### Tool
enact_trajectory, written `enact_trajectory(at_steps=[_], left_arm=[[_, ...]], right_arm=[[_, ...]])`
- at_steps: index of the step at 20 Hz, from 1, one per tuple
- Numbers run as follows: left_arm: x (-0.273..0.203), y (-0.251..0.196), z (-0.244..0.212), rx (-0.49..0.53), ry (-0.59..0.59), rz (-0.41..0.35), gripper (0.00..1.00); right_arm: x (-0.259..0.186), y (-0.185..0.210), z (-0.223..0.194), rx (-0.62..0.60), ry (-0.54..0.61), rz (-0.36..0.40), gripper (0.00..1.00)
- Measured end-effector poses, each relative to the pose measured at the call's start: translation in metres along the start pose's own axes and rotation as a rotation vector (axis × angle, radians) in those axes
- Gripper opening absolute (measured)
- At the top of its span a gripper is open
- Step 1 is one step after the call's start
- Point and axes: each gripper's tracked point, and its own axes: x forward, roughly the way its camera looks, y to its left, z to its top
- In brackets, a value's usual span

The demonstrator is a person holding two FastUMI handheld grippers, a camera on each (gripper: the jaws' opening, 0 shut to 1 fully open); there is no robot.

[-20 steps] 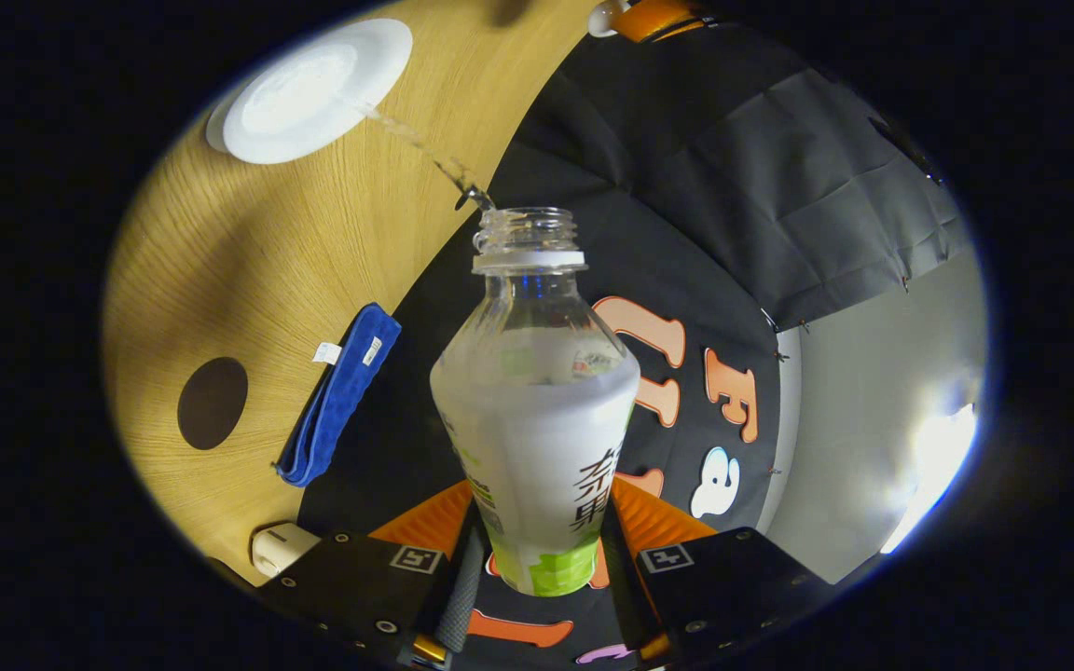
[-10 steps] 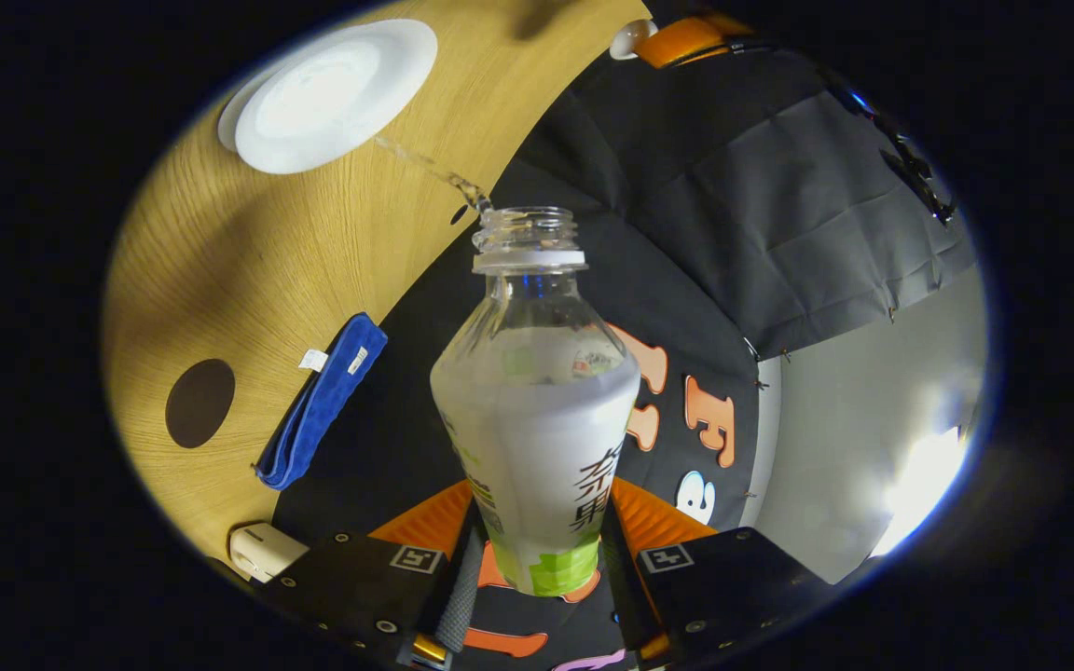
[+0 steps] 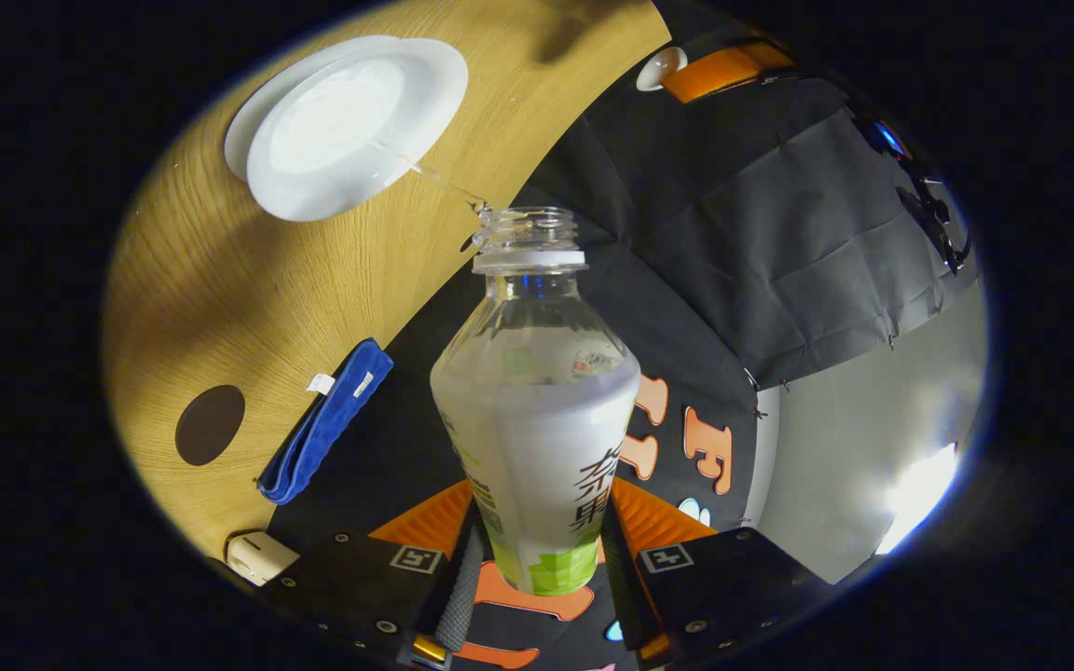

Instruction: Open the teacup lid with one hand, grasp the water bottle and pour water into the teacup with the other hand; after pouring, place the water bottle on the coaster and then close the teacup lid.

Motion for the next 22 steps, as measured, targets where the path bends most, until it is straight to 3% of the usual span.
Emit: enact_trajectory(at_steps=[5,8,11,16,19,22], left_arm=[[0.000,-0.004,0.003,-0.001,-0.011,-0.006,0.30],[0.002,-0.014,0.003,0.010,-0.013,-0.017,0.29],[0.002,-0.020,0.008,-0.002,-0.020,-0.033,0.29],[0.004,-0.032,0.020,-0.007,-0.041,-0.052,0.29],[0.005,-0.041,0.022,-0.016,-0.042,-0.067,0.29],[0.003,-0.043,0.024,-0.011,-0.042,-0.066,0.30]], right_arm=[[0.001,0.008,0.001,0.015,-0.021,0.025,0.62],[0.002,0.025,-0.001,0.110,-0.014,0.097,0.62],[0.000,0.034,-0.003,0.185,-0.002,0.110,0.62],[-0.009,0.066,0.000,0.435,0.054,0.210,0.62],[-0.018,0.085,-0.003,0.655,0.115,0.279,0.63],[-0.025,0.086,-0.016,0.812,0.185,0.252,0.63]])
